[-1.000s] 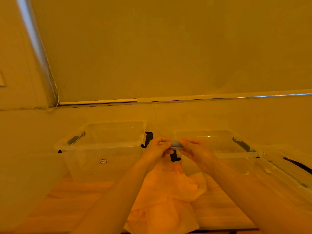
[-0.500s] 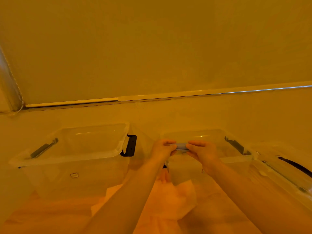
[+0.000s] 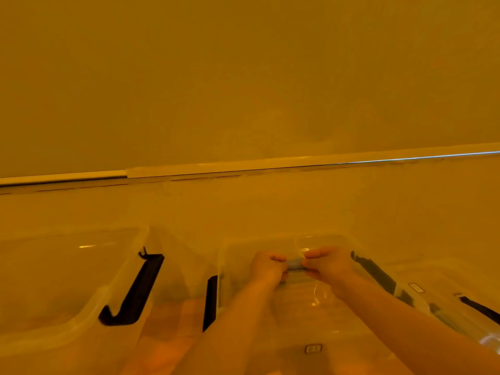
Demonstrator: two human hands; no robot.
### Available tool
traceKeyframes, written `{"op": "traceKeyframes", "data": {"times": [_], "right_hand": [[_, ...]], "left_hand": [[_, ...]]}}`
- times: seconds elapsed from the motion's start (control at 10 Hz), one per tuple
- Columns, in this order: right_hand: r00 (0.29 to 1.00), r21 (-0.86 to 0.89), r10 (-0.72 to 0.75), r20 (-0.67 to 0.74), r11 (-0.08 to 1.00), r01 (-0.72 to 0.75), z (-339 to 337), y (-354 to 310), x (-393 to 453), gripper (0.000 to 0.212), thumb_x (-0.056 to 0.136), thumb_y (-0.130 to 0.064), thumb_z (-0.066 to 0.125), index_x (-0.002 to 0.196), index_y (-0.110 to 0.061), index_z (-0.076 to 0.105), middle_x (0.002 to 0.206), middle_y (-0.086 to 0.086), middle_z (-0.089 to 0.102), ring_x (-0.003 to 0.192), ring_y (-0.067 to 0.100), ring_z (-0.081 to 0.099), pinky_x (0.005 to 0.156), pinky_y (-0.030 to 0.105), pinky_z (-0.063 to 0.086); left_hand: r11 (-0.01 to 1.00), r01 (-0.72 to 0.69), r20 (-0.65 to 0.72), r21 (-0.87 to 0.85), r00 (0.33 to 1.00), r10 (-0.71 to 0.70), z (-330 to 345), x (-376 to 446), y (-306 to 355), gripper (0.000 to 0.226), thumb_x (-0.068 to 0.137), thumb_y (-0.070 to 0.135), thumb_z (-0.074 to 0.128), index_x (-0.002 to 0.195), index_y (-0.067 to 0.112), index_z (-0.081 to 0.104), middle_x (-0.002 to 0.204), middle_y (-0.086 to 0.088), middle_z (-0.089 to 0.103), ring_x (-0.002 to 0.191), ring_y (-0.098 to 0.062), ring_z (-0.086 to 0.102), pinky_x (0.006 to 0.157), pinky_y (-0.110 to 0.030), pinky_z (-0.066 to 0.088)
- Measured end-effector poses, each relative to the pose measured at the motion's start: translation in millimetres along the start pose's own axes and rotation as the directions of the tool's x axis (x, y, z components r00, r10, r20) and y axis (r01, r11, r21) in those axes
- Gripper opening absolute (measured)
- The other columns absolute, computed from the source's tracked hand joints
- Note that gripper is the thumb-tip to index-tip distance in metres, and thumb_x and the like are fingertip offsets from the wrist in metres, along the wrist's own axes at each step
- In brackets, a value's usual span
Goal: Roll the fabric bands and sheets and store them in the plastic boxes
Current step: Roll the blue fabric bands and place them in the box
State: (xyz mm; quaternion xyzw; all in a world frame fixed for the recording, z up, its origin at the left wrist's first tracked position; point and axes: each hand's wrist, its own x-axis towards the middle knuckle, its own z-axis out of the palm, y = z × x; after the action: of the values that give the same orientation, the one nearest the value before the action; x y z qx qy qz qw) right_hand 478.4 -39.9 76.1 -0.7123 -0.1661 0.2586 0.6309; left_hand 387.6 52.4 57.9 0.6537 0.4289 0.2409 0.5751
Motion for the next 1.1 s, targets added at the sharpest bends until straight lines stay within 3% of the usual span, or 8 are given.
{"op": "traceKeyframes", "data": {"times": [0.2, 0.3, 0.4, 0.5, 0.7, 0.8, 1.0, 1.1], "right_hand": [[0.989, -0.138, 0.148, -0.019, 0.979, -0.149, 0.8, 3.3, 48.6, 0.016, 0.076, 0.014, 0.070, 0.076, 0.000, 0.062, 0.089, 0.022, 0.061, 0.074, 0.028, 0.060, 0.068, 0.037, 0.056], [0.975, -0.135, 0.223, -0.016, 0.965, -0.223, -1.6, 10.5, 64.2, 0.026, 0.079, 0.017, 0.064, 0.104, 0.010, 0.064, 0.110, 0.028, 0.060, 0.105, 0.038, 0.060, 0.081, 0.037, 0.053], [0.955, -0.140, 0.296, -0.003, 0.946, -0.293, 2.6, 21.5, 77.5, 0.033, 0.083, 0.014, 0.061, 0.116, 0.011, 0.059, 0.100, 0.021, 0.061, 0.092, 0.031, 0.060, 0.056, 0.026, 0.054], [0.941, -0.164, 0.336, -0.034, 0.927, -0.337, 8.9, 28.5, 87.9, 0.035, 0.084, 0.013, 0.060, 0.119, 0.010, 0.056, 0.101, 0.024, 0.061, 0.071, 0.024, 0.057, 0.034, 0.021, 0.046], [0.937, -0.077, 0.340, -0.078, 0.935, -0.346, 13.6, 54.4, 120.3, 0.032, 0.091, 0.011, 0.053, 0.122, 0.006, 0.053, 0.118, 0.023, 0.057, 0.103, 0.031, 0.058, 0.083, 0.032, 0.052], [0.952, -0.217, 0.303, -0.034, 0.928, -0.303, 10.1, 58.6, 122.4, 0.033, 0.084, 0.011, 0.062, 0.117, 0.007, 0.059, 0.106, 0.024, 0.063, 0.063, 0.021, 0.055, 0.034, 0.020, 0.046], [0.960, -0.159, 0.281, -0.009, 0.947, -0.279, 5.6, 66.5, 128.8, 0.036, 0.082, 0.013, 0.063, 0.118, 0.008, 0.059, 0.121, 0.026, 0.059, 0.095, 0.032, 0.064, 0.073, 0.030, 0.055], [0.962, -0.248, 0.273, -0.004, 0.932, -0.266, 6.0, 74.2, 138.0, 0.027, 0.084, 0.008, 0.063, 0.111, 0.003, 0.058, 0.102, 0.020, 0.061, 0.072, 0.019, 0.056, 0.060, 0.020, 0.055]], "left_hand": [[0.996, 0.056, -0.023, 0.073, 0.998, -0.054, 29.3, 41.2, -15.1, 0.023, 0.083, -0.003, 0.059, 0.102, 0.006, 0.069, 0.108, -0.024, 0.067, 0.102, -0.036, 0.064, 0.082, -0.038, 0.053], [0.986, 0.058, 0.003, 0.156, 0.998, -0.059, 37.7, 51.0, -16.7, 0.027, 0.087, -0.003, 0.055, 0.111, 0.002, 0.068, 0.114, -0.023, 0.065, 0.107, -0.034, 0.062, 0.084, -0.039, 0.051], [0.978, 0.074, 0.036, 0.194, 0.996, -0.082, 40.3, 57.6, -18.0, 0.031, 0.092, -0.002, 0.049, 0.120, 0.001, 0.062, 0.122, -0.019, 0.062, 0.113, -0.031, 0.059, 0.089, -0.035, 0.049], [0.977, 0.081, 0.065, 0.196, 0.993, -0.096, 41.8, 65.9, -21.2, 0.034, 0.094, 0.001, 0.044, 0.126, -0.002, 0.057, 0.127, -0.019, 0.059, 0.118, -0.031, 0.057, 0.094, -0.033, 0.049], [0.873, 0.023, 0.110, 0.486, 0.990, -0.087, 45.4, 80.4, -35.1, 0.030, 0.095, 0.006, 0.047, 0.122, 0.002, 0.059, 0.127, -0.018, 0.058, 0.117, -0.030, 0.054, 0.091, -0.035, 0.043], [0.852, 0.026, 0.111, 0.524, 0.989, -0.098, 48.5, 85.6, -41.1, 0.029, 0.094, 0.004, 0.048, 0.120, 0.000, 0.060, 0.124, -0.019, 0.060, 0.115, -0.030, 0.056, 0.090, -0.035, 0.044], [0.924, 0.066, 0.059, 0.376, 0.994, -0.095, 53.6, 90.1, -46.4, 0.032, 0.090, -0.002, 0.050, 0.119, 0.001, 0.062, 0.121, -0.022, 0.061, 0.113, -0.035, 0.057, 0.089, -0.041, 0.048], [0.945, 0.078, 0.045, 0.317, 0.994, -0.098, 54.2, 91.9, -47.2, 0.034, 0.089, -0.003, 0.051, 0.120, 0.006, 0.063, 0.121, -0.021, 0.061, 0.112, -0.035, 0.058, 0.092, -0.042, 0.049]]}}
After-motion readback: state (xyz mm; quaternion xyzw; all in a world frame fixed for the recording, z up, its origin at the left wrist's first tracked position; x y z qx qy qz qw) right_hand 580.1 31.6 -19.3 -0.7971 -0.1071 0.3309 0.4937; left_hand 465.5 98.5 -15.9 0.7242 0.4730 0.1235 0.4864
